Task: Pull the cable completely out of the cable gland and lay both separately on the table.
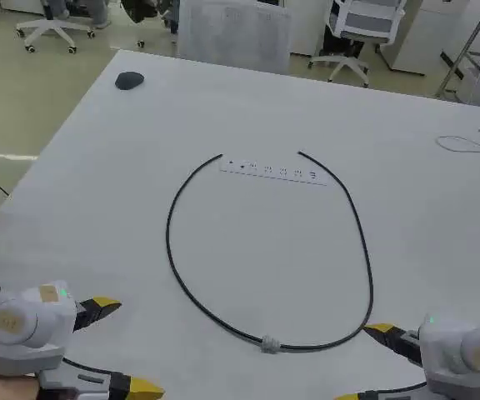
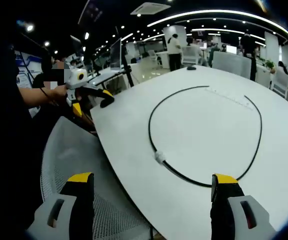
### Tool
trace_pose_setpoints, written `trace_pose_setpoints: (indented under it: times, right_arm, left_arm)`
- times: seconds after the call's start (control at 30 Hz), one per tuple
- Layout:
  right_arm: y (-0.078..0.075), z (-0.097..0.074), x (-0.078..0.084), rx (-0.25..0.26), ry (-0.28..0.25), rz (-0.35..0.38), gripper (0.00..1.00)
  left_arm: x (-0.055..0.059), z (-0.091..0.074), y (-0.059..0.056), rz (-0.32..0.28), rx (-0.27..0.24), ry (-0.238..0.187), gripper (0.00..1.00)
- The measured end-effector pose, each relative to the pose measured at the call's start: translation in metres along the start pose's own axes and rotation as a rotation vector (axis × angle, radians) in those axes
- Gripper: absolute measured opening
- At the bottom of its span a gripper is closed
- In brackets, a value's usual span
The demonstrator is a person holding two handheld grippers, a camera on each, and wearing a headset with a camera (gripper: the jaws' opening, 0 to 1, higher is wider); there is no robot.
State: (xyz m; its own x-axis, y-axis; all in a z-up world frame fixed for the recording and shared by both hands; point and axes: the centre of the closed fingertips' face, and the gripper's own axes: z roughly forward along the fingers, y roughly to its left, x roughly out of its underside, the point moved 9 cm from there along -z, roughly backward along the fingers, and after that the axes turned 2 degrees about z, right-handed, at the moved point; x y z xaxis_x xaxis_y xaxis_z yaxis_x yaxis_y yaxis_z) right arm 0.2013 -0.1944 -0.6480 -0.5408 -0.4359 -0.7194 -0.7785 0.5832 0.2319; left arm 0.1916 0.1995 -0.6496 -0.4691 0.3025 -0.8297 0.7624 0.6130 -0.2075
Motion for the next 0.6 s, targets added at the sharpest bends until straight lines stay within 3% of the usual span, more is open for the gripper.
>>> trace_pose_setpoints:
  times: [0.17,0.6]
  right_arm:
    - [0.003,0.0,0.003,0.006,0.014,0.005,0.98]
    - [0.006,-0.004,0.011,0.011,0.016,0.034,0.97]
  left_arm:
    - [0.002,0.002,-0.003,0.007,0.031,0.003,0.97]
    - [0.001,0.002,-0.002,0.014,0.031,0.005,0.97]
